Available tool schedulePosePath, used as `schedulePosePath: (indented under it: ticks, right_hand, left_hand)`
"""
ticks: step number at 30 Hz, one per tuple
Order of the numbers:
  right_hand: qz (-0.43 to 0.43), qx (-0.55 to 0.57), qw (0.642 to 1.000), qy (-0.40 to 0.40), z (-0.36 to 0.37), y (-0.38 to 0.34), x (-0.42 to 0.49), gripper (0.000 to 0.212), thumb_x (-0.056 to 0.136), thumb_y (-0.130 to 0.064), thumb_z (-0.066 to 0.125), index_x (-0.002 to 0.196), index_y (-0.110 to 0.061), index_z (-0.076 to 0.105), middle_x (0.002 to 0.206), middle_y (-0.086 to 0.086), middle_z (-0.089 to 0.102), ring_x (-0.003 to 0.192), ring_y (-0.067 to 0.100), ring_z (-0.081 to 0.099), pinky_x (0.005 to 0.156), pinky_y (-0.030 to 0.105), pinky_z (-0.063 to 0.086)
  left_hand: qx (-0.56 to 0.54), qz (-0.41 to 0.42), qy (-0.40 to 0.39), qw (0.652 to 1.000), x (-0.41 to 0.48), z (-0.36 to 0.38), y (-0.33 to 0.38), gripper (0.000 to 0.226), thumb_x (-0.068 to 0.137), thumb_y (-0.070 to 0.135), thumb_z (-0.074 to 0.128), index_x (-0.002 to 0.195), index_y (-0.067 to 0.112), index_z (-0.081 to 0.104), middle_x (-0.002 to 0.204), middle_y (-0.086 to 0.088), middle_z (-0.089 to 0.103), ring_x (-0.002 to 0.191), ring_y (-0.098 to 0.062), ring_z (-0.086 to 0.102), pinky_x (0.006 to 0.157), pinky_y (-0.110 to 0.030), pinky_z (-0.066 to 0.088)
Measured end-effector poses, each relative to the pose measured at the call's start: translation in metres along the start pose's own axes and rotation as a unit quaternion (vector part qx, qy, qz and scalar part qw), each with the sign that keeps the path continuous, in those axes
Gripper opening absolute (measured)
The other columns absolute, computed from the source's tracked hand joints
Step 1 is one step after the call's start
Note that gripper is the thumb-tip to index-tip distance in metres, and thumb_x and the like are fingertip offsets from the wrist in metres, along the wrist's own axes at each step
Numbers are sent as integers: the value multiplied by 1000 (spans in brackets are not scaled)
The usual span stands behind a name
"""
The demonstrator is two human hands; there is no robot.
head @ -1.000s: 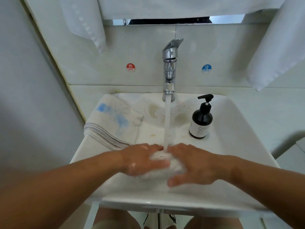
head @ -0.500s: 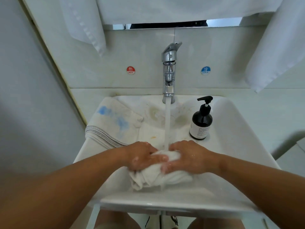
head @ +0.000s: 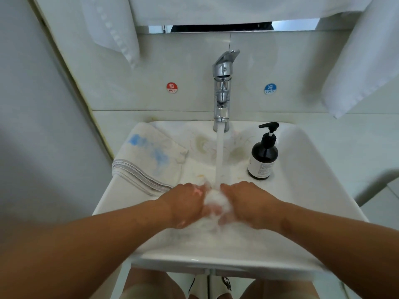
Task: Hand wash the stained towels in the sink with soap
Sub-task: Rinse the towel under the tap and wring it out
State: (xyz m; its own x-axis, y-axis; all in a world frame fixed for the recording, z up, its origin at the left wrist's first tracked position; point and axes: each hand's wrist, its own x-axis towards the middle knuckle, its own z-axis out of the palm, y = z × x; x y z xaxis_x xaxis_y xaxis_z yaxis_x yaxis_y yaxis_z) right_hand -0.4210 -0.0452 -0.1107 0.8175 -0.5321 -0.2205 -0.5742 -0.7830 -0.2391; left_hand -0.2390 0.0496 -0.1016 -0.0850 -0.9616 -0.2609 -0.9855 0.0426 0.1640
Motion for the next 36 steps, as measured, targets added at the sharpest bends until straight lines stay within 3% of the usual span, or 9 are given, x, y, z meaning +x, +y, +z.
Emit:
schedulePosePath:
  ticks: [3, 6, 11, 15, 20, 23, 28, 33, 36]
  right_hand:
    - [4, 86, 996, 7, -3, -1, -5, 66, 58, -81, 74, 98, -31, 61, 88, -9, 68, 82, 12, 62, 77, 33, 54]
    - [24, 170, 985, -33, -7, 0, -10, 65, 62, -74, 80, 110, -35, 61, 100, -13, 66, 90, 8, 62, 82, 26, 52]
    - [-2, 81, 996, -37, -18, 11, -15, 89, 75, -81, 64, 149, -43, 31, 142, -6, 49, 126, 17, 50, 109, 35, 41]
    - [-13, -1, 996, -85, -1, -6, -8, 109, 67, -79, 72, 152, -41, 14, 135, 2, 41, 119, 27, 44, 106, 42, 42]
    - [3, -99, 995, -20, -3, -2, 9, 56, 86, -36, 78, 122, -18, 39, 98, 5, 52, 85, 27, 57, 78, 43, 55]
    - [24, -30, 999, 4, -6, 0, 6, 62, 67, -62, 84, 98, -29, 42, 89, -1, 57, 78, 24, 54, 68, 36, 49]
    - [-45, 139, 985, 92, -10, 14, -2, 61, 55, -47, 94, 100, -46, 54, 96, -17, 64, 89, 4, 60, 79, 25, 50]
    - [-102, 291, 935, 178, -22, 19, 1, 93, 63, -20, 96, 143, -30, 51, 133, -12, 59, 118, 6, 60, 99, 24, 50]
    - [-85, 420, 892, 147, -29, 14, -1, 72, 74, -17, 91, 137, -26, 58, 126, -10, 66, 115, 9, 65, 93, 37, 58]
  left_hand:
    - [-76, -28, -8, 997, -2, -6, 2, 67, 89, 76, 46, 115, 17, 65, 103, -8, 72, 95, -25, 64, 80, -35, 47]
    - [-132, -51, -60, 988, -2, -14, -4, 61, 87, 77, 47, 101, 22, 70, 99, -2, 72, 93, -22, 66, 87, -35, 52]
    - [-99, -18, -53, 993, -8, -24, -6, 57, 101, 60, 41, 151, 32, 41, 153, 4, 46, 135, -20, 48, 109, -25, 34]
    - [-62, -10, -69, 996, -5, 0, 6, 80, 87, 82, 39, 155, 43, 20, 146, -6, 43, 129, -27, 49, 111, -42, 40]
    - [77, -27, -3, 997, 18, 14, -7, 68, 95, 67, 47, 135, 12, 43, 118, -13, 63, 101, -33, 65, 88, -43, 55]
    - [50, -59, 47, 996, 20, 19, -7, 59, 92, 73, 45, 119, 20, 51, 106, -10, 66, 92, -32, 66, 82, -41, 55]
    - [-168, -66, -4, 984, 2, 2, -5, 72, 70, 88, 57, 110, 28, 56, 105, 5, 65, 94, -20, 62, 84, -39, 52]
    - [-547, -55, -2, 835, -3, -13, -9, 80, 66, 49, 91, 131, 29, 50, 123, 1, 68, 110, -17, 68, 93, -38, 58]
    - [-547, -45, 69, 833, -1, -16, -6, 61, 72, 28, 91, 125, 23, 61, 115, 2, 72, 101, -15, 72, 87, -37, 61]
